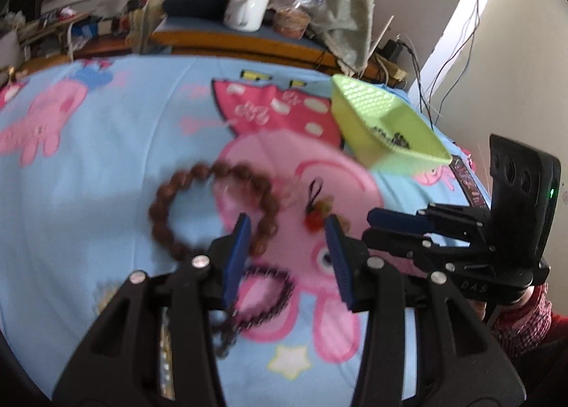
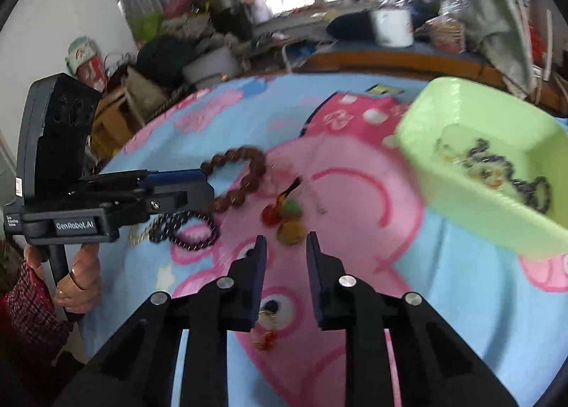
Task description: Organize jewelry
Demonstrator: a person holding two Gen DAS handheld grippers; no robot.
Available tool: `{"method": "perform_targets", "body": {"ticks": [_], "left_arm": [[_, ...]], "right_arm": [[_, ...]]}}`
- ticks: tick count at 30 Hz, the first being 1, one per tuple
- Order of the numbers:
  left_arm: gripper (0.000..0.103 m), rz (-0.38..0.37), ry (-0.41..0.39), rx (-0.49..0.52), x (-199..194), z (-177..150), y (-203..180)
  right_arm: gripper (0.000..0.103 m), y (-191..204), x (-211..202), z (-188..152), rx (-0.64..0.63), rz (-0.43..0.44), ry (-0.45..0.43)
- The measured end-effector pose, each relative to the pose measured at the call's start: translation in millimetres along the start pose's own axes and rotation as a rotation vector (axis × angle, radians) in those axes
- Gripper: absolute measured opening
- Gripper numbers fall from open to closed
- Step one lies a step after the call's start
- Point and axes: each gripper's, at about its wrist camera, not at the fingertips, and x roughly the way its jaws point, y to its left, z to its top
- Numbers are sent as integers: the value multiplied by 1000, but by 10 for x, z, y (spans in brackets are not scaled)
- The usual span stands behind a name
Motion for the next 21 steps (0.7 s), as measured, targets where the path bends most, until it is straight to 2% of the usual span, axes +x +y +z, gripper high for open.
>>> {"method": "perform_targets", "body": {"ticks": [3, 4, 8, 12, 15, 18, 21], "left_arm": [[29, 1, -4, -23, -15, -126, 115], [28, 5, 8, -32, -30, -152, 151], [20, 16, 46, -38, -111, -290, 295], [21, 28, 23, -45, -272, -334, 410], [21, 25, -38, -72, -408, -231, 492], [21, -6, -77, -97, -439, -43, 540], [21, 9, -74, -78, -299, 150, 516]], "right_arm": [[0, 139, 138, -45, -33, 20, 61], [0, 193, 149, -67, -45, 25, 61], [0, 317, 89, -118, -52, 156, 93], [0, 174, -37, 22, -2, 82, 5], [0, 3, -39, 186, 53, 22, -33], [0, -92, 66, 409, 65, -23, -39], [0, -21, 286, 647, -31, -69, 4]]}}
